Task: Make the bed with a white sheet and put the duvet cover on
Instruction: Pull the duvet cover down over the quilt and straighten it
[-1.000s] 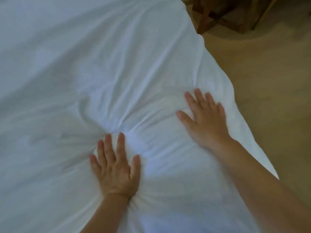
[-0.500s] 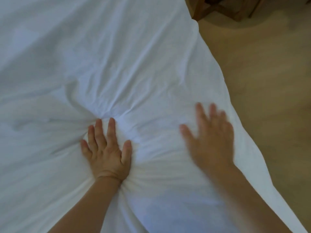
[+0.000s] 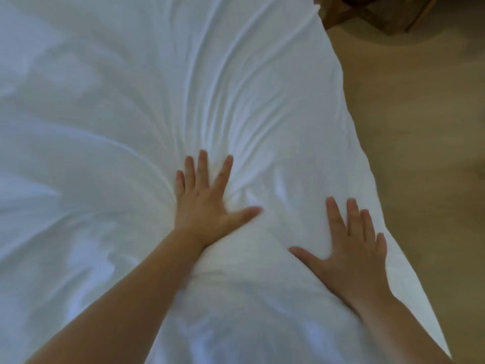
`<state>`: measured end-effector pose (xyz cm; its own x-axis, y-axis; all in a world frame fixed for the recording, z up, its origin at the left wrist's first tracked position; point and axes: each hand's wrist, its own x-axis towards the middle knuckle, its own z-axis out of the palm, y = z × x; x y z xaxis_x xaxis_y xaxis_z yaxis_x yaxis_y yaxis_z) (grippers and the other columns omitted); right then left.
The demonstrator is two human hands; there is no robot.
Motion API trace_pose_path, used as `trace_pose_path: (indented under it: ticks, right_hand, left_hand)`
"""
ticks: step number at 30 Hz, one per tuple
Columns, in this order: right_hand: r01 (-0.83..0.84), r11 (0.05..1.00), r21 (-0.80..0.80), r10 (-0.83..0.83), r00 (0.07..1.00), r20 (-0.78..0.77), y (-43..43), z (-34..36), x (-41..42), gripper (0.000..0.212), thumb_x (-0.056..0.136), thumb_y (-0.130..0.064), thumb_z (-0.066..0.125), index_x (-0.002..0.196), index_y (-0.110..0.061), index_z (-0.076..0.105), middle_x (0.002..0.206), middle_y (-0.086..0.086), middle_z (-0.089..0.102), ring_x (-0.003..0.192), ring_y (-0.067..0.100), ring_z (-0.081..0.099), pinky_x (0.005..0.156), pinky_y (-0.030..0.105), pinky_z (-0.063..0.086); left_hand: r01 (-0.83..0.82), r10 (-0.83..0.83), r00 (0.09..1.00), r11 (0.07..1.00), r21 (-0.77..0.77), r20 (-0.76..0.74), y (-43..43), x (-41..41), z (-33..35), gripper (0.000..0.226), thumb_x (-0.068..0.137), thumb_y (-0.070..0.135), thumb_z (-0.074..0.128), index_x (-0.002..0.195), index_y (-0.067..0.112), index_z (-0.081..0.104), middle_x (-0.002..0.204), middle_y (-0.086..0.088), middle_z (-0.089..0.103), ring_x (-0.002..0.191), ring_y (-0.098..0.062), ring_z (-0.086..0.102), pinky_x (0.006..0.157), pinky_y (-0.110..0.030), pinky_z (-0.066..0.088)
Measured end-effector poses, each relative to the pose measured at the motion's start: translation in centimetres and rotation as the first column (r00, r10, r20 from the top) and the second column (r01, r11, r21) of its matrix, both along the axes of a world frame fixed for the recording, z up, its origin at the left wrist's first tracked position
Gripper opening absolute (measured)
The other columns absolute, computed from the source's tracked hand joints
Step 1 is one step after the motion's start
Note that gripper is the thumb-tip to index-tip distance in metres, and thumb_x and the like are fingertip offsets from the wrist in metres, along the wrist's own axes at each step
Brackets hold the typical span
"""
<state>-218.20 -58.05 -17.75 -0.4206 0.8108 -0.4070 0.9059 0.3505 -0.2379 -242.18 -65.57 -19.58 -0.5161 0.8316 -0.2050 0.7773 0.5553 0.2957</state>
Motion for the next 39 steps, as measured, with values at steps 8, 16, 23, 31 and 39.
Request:
trace_pose_path:
  ticks: [8,16,23,31,39]
  right_hand:
    - [0.107,0.993,-0.043,-0.105,0.993,0.049,-12.3,0.1,12.1,0.108,0.046,-0.097,0.008,0.123,-0.045,-0.047,0.155,0.001,-0.023,0.143,0.019,-0.018,0.115,0.041,-0.006]
    - [0.139,0.990,0.026,-0.139,0.990,-0.010,-25.4,0.3,20.7,0.106,0.052,-0.098,0.013,0.132,-0.045,-0.033,0.158,0.003,-0.015,0.144,0.018,-0.016,0.115,0.039,-0.008]
    - [0.183,0.980,0.080,-0.180,0.983,-0.046,-37.9,-1.0,26.1,0.100,0.069,-0.090,0.019,0.144,-0.035,-0.019,0.158,0.005,-0.013,0.144,0.020,-0.014,0.114,0.038,-0.011]
    - [0.061,0.938,0.342,0.143,0.830,-0.539,-39.9,5.6,19.1,0.041,0.079,-0.017,0.057,0.113,0.004,0.060,0.127,0.024,0.053,0.119,0.042,0.047,0.099,0.049,0.036]
    - [-0.403,0.889,0.216,0.414,0.910,-0.006,-50.1,-1.2,21.8,0.074,0.084,-0.042,0.063,0.144,-0.017,0.028,0.152,0.016,0.025,0.138,0.040,0.028,0.111,0.053,0.020]
  left_hand:
    - [0.075,-0.077,0.996,0.996,-0.046,-0.037,-10.5,14.6,0.6,0.112,0.049,0.096,0.022,0.127,0.048,-0.042,0.151,-0.006,-0.030,0.138,-0.027,-0.028,0.105,-0.041,-0.029]
    - [0.202,-0.202,0.979,0.979,0.009,-0.009,-24.5,27.7,1.5,0.092,0.065,0.077,0.039,0.142,0.029,0.038,0.148,-0.020,0.035,0.135,-0.043,0.032,0.106,-0.057,0.019]
    - [0.214,-0.214,0.977,0.976,-0.033,-0.001,-36.7,35.0,1.7,0.080,0.080,0.064,0.041,0.148,0.031,0.013,0.156,-0.017,0.014,0.142,-0.039,0.005,0.112,-0.050,0.003]
    - [0.198,-0.121,0.969,0.900,0.388,-0.215,-46.1,26.1,7.9,0.054,0.080,0.039,0.046,0.126,0.013,0.058,0.126,-0.009,0.062,0.122,-0.027,0.047,0.101,-0.057,0.032]
    - [-0.214,0.209,0.977,0.949,-0.232,-0.045,-54.7,28.9,-0.8,0.081,0.082,0.066,0.007,0.145,0.023,-0.020,0.147,-0.001,-0.033,0.139,-0.025,-0.027,0.115,-0.042,-0.012]
